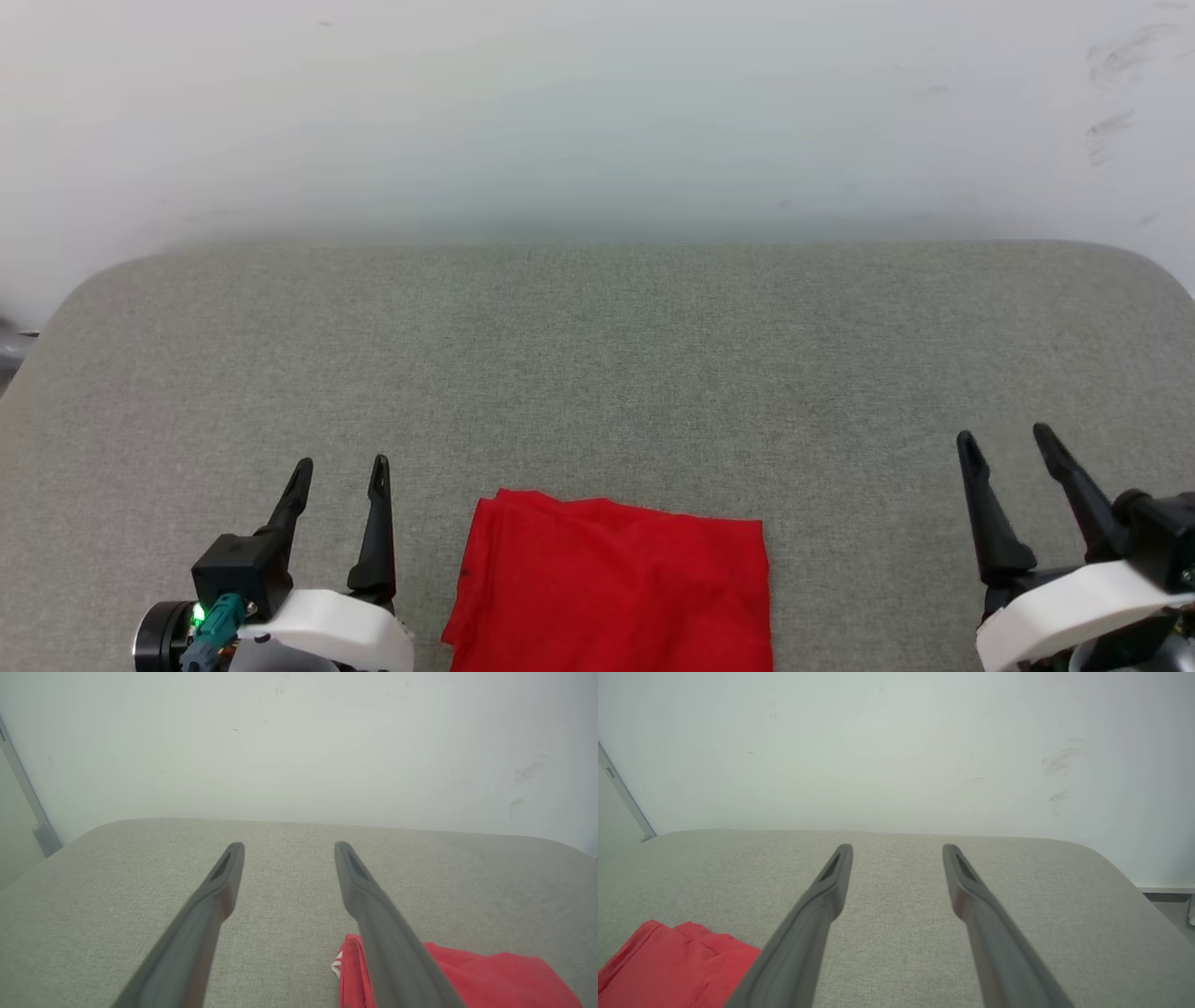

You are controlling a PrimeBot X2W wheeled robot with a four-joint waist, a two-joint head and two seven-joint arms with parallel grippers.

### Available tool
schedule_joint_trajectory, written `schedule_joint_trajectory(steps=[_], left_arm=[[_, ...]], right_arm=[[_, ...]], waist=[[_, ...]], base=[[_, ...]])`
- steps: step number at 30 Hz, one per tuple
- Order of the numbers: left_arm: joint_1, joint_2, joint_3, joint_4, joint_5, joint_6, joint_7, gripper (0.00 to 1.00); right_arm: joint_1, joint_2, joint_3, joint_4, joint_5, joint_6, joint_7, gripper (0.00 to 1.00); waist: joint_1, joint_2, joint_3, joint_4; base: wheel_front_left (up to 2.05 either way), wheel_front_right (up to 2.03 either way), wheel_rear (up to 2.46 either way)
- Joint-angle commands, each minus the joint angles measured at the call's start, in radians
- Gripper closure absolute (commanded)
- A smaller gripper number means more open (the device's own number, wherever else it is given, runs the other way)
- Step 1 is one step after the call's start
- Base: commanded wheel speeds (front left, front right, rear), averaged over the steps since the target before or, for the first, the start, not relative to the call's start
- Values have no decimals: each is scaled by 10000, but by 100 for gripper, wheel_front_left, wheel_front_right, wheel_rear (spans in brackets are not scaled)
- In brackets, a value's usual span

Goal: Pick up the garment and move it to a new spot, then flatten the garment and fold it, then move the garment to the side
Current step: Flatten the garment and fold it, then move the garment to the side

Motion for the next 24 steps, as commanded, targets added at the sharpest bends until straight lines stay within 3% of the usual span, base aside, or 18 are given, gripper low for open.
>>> schedule_joint_trajectory(steps=[1, 18, 24], left_arm=[[173, -21, 38, 102, 61, -28, -48, 0], [225, -277, 512, 457, 313, -352, -97, 0], [19, -443, 749, 423, 479, -553, -96, 0]], right_arm=[[258, 126, -4, -56, -136, -5, -39, 0], [465, 445, -111, -273, -263, -5, 297, 0], [559, 345, -722, -44, 658, -5, 969, 0]], waist=[[2, 0, -69, -34], [2, 0, -172, 51], [2, 0, 4, 308]], base=[[0, 0, 0], [0, 0, 0], [0, 0, 0]])
